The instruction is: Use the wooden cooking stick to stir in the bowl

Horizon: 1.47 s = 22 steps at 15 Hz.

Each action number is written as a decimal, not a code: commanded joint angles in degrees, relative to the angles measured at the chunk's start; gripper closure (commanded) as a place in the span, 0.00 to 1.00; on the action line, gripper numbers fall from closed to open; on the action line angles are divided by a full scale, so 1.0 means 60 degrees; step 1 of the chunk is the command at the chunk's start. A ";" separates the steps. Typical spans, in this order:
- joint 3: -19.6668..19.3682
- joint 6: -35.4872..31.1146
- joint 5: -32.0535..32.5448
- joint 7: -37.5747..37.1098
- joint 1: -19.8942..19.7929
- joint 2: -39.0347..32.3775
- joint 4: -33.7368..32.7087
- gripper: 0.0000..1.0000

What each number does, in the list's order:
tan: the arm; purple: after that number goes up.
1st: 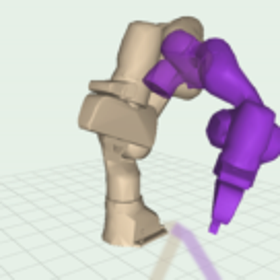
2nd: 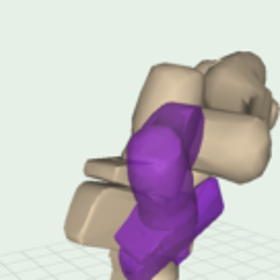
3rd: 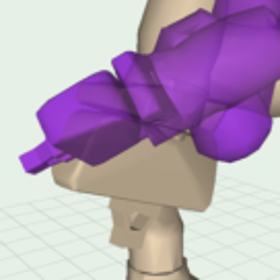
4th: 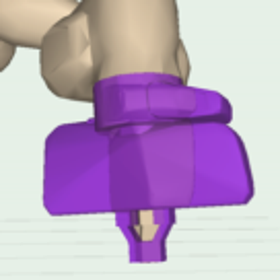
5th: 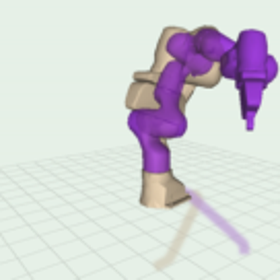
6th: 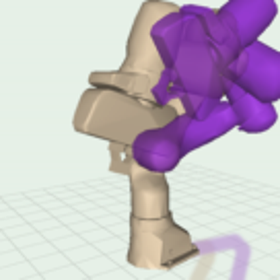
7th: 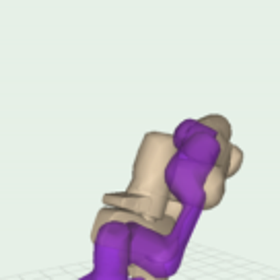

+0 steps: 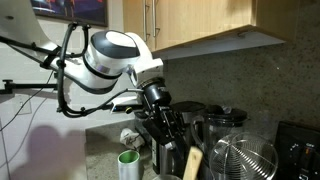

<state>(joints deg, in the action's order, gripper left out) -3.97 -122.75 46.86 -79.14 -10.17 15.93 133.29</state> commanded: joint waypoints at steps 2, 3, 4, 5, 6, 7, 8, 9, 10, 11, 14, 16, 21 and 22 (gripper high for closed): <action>0.0049 0.0083 -0.0032 -0.0120 0.0034 0.0173 0.0098 0.29; 0.0055 0.0086 -0.0022 -0.0123 0.0036 0.0173 0.0081 0.20; 0.0060 0.0094 -0.0037 -0.0109 0.0046 0.0178 0.0054 0.14; 0.0071 0.0097 -0.0033 -0.0109 0.0054 0.0188 0.0031 0.05; 0.0078 0.0093 -0.0081 -0.0049 0.0079 0.0201 -0.0011 0.01; 0.0082 0.0097 -0.0166 0.0044 0.0115 0.0209 -0.0067 0.00; 0.0102 0.0092 -0.0182 0.0079 0.0140 0.0221 -0.0122 0.00; 0.0131 0.0086 -0.0238 0.0165 0.0188 0.0246 -0.0192 0.00; 0.0156 0.0073 -0.0298 0.0227 0.0236 0.0284 -0.0241 0.00; 0.0172 0.0071 -0.0468 0.0387 0.0331 0.0345 -0.0297 0.00; 0.0215 0.0171 -0.1430 0.1223 0.0658 0.0527 -0.0517 0.00; 0.0291 0.0395 -0.2265 0.2075 0.0812 0.0633 -0.0703 0.00; 0.0679 0.1463 -0.3543 0.3783 0.0803 0.0821 -0.1177 0.00; 0.0736 0.0888 -0.3251 0.3271 0.0579 0.0713 -0.0932 0.00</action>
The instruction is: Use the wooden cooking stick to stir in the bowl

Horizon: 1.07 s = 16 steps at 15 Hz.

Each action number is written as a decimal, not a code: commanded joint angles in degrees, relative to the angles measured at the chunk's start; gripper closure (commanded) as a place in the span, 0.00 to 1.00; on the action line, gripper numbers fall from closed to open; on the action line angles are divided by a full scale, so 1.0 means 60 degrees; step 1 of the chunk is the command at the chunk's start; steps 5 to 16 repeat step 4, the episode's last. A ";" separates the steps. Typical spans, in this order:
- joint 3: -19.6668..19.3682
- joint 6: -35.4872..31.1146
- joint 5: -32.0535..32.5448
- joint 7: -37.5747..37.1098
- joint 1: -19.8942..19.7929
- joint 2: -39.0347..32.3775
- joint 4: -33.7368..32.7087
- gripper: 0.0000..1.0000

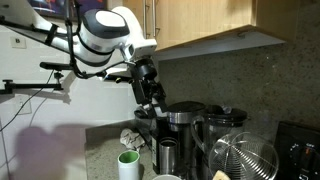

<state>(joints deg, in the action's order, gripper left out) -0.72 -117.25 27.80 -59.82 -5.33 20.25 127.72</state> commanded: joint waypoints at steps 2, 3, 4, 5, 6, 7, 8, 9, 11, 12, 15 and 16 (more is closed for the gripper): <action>0.0243 0.0032 -0.0116 0.0089 -0.0246 0.0015 -0.0041 0.00; 0.0241 0.0031 -0.0115 0.0088 -0.0248 -0.0003 -0.0040 0.00; 0.0238 0.0030 -0.0113 0.0086 -0.0252 -0.0024 -0.0040 0.00; 0.0238 0.0030 -0.0113 0.0086 -0.0252 -0.0024 -0.0040 0.00; 0.0238 0.0030 -0.0113 0.0086 -0.0252 -0.0024 -0.0040 0.00; 0.0238 0.0030 -0.0113 0.0086 -0.0252 -0.0024 -0.0040 0.00; 0.0238 0.0030 -0.0113 0.0086 -0.0252 -0.0024 -0.0040 0.00; 0.0238 0.0030 -0.0113 0.0086 -0.0252 -0.0024 -0.0040 0.00; 0.0238 0.0030 -0.0113 0.0086 -0.0252 -0.0024 -0.0040 0.00; 0.0238 0.0030 -0.0113 0.0086 -0.0252 -0.0024 -0.0040 0.00; 0.0238 0.0030 -0.0113 0.0086 -0.0252 -0.0024 -0.0040 0.00; 0.0238 0.0030 -0.0113 0.0086 -0.0252 -0.0024 -0.0040 0.00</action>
